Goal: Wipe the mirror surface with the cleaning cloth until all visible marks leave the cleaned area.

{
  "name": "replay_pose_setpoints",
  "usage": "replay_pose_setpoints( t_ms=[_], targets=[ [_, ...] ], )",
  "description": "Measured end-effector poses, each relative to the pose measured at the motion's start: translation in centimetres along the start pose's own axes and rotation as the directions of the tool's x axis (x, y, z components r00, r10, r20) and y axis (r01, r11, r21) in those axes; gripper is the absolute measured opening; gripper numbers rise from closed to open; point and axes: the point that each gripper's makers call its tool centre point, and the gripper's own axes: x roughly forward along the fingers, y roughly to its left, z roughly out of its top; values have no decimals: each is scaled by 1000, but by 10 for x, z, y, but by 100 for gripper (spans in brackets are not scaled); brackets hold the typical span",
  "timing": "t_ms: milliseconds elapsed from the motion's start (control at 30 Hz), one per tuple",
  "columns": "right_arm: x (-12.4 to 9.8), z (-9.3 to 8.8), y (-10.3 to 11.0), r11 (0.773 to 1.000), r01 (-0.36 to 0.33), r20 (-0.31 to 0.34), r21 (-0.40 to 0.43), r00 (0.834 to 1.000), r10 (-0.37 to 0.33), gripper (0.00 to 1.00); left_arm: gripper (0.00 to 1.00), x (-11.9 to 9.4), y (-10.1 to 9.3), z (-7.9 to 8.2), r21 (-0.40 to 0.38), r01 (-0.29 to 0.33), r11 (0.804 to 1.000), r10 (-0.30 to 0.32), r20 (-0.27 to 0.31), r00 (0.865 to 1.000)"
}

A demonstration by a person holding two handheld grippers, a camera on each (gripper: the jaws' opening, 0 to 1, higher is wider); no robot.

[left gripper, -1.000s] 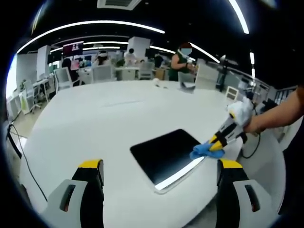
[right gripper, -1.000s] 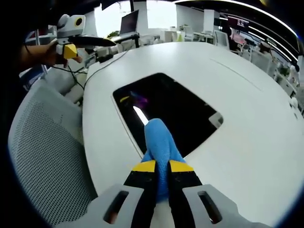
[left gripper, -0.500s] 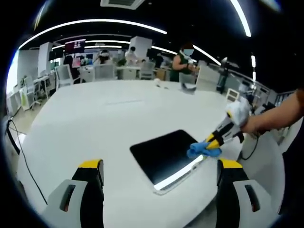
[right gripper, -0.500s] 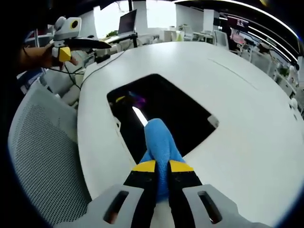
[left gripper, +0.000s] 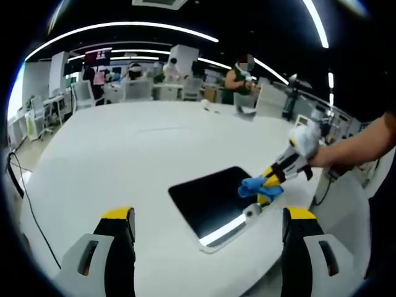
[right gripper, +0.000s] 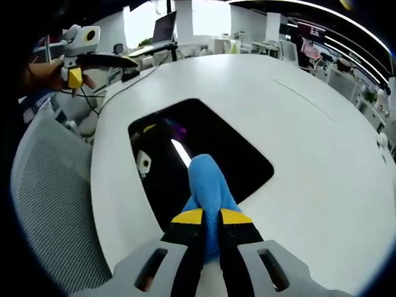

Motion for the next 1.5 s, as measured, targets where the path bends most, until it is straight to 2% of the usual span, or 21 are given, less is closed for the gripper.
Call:
replay_pose_setpoints(
  t_ms=[767,1500],
  targets=[
    [13,17,-35,998,-15,-16,-57,1000,14,3,100,5,6,-4,11,-5,1000,6,-31,999],
    [26,34,-67,999,1,-17,-50,1000,-2,3,100,9,2,-4,19,-1,1000,2,-44,999]
  ],
)
